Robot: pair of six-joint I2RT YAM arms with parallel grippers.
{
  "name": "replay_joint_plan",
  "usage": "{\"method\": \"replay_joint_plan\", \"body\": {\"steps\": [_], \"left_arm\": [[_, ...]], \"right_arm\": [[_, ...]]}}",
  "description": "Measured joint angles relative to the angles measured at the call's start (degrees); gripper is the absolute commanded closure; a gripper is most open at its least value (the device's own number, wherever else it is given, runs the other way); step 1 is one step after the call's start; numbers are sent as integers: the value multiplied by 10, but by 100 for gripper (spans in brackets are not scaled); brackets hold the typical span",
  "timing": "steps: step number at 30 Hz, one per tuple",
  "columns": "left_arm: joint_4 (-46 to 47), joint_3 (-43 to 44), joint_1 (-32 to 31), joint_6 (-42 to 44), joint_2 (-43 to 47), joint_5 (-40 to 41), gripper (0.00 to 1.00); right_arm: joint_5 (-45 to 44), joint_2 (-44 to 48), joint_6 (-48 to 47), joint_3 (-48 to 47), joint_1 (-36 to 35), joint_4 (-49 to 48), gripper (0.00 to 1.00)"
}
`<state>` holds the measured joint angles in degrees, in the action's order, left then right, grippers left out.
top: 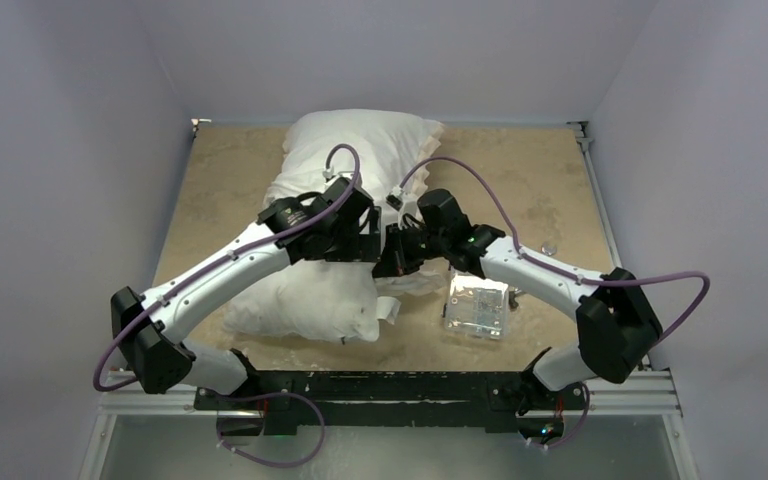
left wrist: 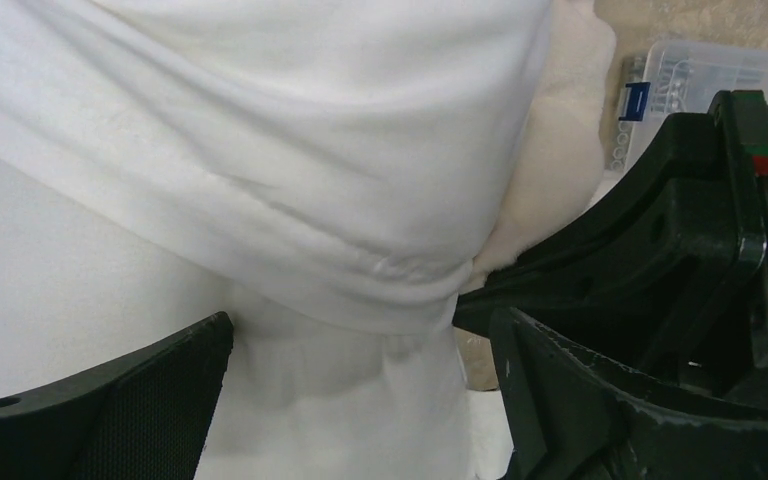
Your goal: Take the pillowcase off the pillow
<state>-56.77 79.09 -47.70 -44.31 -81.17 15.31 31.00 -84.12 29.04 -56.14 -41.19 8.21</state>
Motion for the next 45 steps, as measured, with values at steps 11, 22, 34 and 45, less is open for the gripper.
{"method": "replay_joint_plan", "body": {"steps": [11,22,34,45], "left_arm": [[-26,-35,0,-1,28,-17,10],[6,-97,0,-10,25,-8,100],[-70,-47,-2,-11,33,124,100],[-83,-30,51,21,92,182,100]], "right_arm": [[0,-20,2,-19,0,0,100],[-15,-30,0,-40,10,17,100],[-62,-17,-30,-108,198,89,100],[-87,41,19,-123,374,126,100]]}}
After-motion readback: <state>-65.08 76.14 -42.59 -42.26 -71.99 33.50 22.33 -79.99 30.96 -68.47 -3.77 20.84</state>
